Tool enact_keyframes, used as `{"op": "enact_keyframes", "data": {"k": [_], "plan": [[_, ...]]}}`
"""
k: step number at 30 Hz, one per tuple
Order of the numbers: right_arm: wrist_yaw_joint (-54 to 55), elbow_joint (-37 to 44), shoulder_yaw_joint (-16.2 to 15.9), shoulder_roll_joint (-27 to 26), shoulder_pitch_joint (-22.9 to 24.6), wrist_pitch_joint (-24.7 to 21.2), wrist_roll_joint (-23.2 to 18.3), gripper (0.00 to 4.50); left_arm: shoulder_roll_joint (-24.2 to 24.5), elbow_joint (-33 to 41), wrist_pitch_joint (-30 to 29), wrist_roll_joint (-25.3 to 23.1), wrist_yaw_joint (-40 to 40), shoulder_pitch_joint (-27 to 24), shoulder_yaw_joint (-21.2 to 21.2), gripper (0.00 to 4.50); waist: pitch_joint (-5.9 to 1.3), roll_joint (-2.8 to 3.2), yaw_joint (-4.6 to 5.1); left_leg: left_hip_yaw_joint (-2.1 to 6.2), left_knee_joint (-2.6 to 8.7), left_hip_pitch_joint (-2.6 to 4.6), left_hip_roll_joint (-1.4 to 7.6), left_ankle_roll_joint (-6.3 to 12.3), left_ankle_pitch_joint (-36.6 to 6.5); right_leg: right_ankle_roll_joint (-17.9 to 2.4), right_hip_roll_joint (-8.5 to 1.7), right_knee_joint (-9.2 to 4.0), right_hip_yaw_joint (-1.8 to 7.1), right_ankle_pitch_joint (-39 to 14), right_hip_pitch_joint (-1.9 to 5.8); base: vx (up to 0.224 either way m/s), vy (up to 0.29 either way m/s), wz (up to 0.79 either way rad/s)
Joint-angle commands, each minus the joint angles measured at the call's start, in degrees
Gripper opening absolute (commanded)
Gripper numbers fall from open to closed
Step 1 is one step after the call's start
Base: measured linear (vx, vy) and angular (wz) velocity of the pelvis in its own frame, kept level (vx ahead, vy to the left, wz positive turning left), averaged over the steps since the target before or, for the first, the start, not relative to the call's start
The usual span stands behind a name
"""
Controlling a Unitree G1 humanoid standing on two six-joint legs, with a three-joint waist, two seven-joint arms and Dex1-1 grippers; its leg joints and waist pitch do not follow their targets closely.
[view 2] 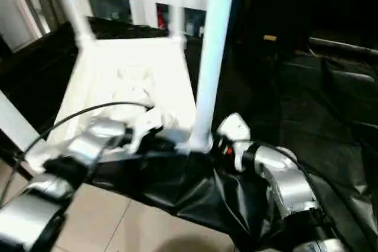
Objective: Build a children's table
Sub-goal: Rotate leg to tighten
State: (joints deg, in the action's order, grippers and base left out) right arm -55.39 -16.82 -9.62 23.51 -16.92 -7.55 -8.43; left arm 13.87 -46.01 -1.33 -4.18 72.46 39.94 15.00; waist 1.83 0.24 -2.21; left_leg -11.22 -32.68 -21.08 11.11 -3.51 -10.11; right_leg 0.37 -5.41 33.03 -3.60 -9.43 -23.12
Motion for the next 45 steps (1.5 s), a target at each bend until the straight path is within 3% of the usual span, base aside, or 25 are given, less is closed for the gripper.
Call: {"op": "enact_keyframes", "data": {"k": [1, 7, 8, 26, 28, 31, 36, 40, 41, 45], "plan": [[-0.6, -0.2, -0.3, 0.1, -0.5, 1.3, -0.1, 4.06, -0.6, 1.7, -0.1, 3.8, 2.3, -1.4, -0.4, 0.0, -2.71, -1.19, -0.12, 0.76, 3.72, 0.41, 2.26, 4.7, -15.6, -13.0, -2.88, -3.99, 2.06, -17.1, 2.4, 0.0, 0.0, 0.0], [-2.7, -0.3, -0.5, -0.6, -1.2, 1.6, -1.4, 4.06, 0.4, 5.8, -1.6, 4.7, 4.6, -3.8, -0.8, 0.0, -2.82, -1.19, -0.3, 0.78, 3.63, 0.36, 2.27, 4.73, -13.8, -13.0, -2.98, -3.59, 2.13, -15.6, 2.59, 0.0, 0.0, 0.0], [-2.9, -0.4, -0.5, -0.7, -1.2, 1.7, -1.6, 3.79, 0.6, 6.1, -1.8, 4.7, 4.6, -4.0, -0.8, 0.0, -2.82, -1.12, -0.28, 0.72, 3.59, 0.38, 2.26, 4.93, -13.5, -13.2, -2.91, -3.57, 2.15, -14.8, 2.55, 0.0, 0.0, 0.0], [-4.3, 0.1, -0.4, -0.9, 0.5, 1.6, -2.5, 2.34, 0.5, 7.8, -3.6, 3.8, 3.0, -5.2, -0.7, 0.0, -2.93, -1.17, -0.35, 0.65, 3.4, 0.43, 2.12, 5.32, -12.4, -13.5, -2.77, -3.36, 2.11, -13.5, 2.73, 0.0, 0.0, 0.0], [1.7, -0.5, 0.5, -2.8, 1.2, 1.3, -0.9, 2.25, -1.3, 5.7, -3.1, 2.4, -1.9, -4.3, -1.0, 0.0, -2.85, -1.17, -0.26, 0.62, 3.42, 0.41, 2.08, 5.13, -12.4, -13.2, -2.73, -3.49, 2.13, -14.0, 2.54, 0.0, 0.0, 0.0], [8.7, -0.9, 1.3, -6.2, 2.3, 0.8, 0.4, 2.11, -4.9, 2.3, -2.1, 0.5, -8.9, -2.5, -1.1, 0.0, -2.72, -1.48, 0.01, 0.72, 3.57, 0.47, 1.85, 3.61, -14.8, -11.3, -2.76, -4.08, 2.06, -19.3, 2.46, 0.0, 0.0, 0.0], [14.1, -0.3, 0.0, -10.0, 3.4, 0.3, 2.0, 2.06, -10.2, -1.9, -2.8, -1.0, -16.9, 0.7, -0.9, 0.0, -2.43, -1.49, 0.01, 0.87, 3.67, 0.99, 1.66, 2.95, -18.1, -7.8, -2.81, -5.37, 1.97, -28.1, 1.81, 0.0, 0.0, 0.0], [25.5, -1.2, 2.4, -16.2, 1.8, -3.1, 3.0, 2.05, -15.5, -7.6, -4.0, -2.6, -29.3, 5.0, -2.0, 0.0, -2.49, -1.35, 0.17, 1.09, 3.83, 0.65, 1.59, 2.53, -17.6, -7.0, -2.75, -5.36, 1.89, -28.4, 1.95, 0.0, 0.0, 0.0], [29.8, -1.9, 3.6, -18.1, 0.9, -4.2, 3.4, 2.05, -17.0, -9.2, -4.2, -2.9, -32.9, 6.2, -2.4, 0.0, -2.54, -1.24, 0.19, 1.08, 3.76, 1.0, 1.51, 2.28, -18.4, -6.9, -2.67, -5.51, 1.81, -28.8, 1.62, 0.0, 0.0, 0.0], [37.2, -3.4, 6.2, -21.6, -0.7, -6.0, 3.4, 2.04, -19.8, -12.5, -4.2, -3.5, -37.7, 8.4, -3.3, 0.0, -2.74, -1.33, 0.28, 1.18, 3.78, 0.69, 1.41, 2.46, -17.7, -6.5, -2.76, -5.57, 1.77, -27.3, 1.91, 0.0, 0.0, 0.0]]}}
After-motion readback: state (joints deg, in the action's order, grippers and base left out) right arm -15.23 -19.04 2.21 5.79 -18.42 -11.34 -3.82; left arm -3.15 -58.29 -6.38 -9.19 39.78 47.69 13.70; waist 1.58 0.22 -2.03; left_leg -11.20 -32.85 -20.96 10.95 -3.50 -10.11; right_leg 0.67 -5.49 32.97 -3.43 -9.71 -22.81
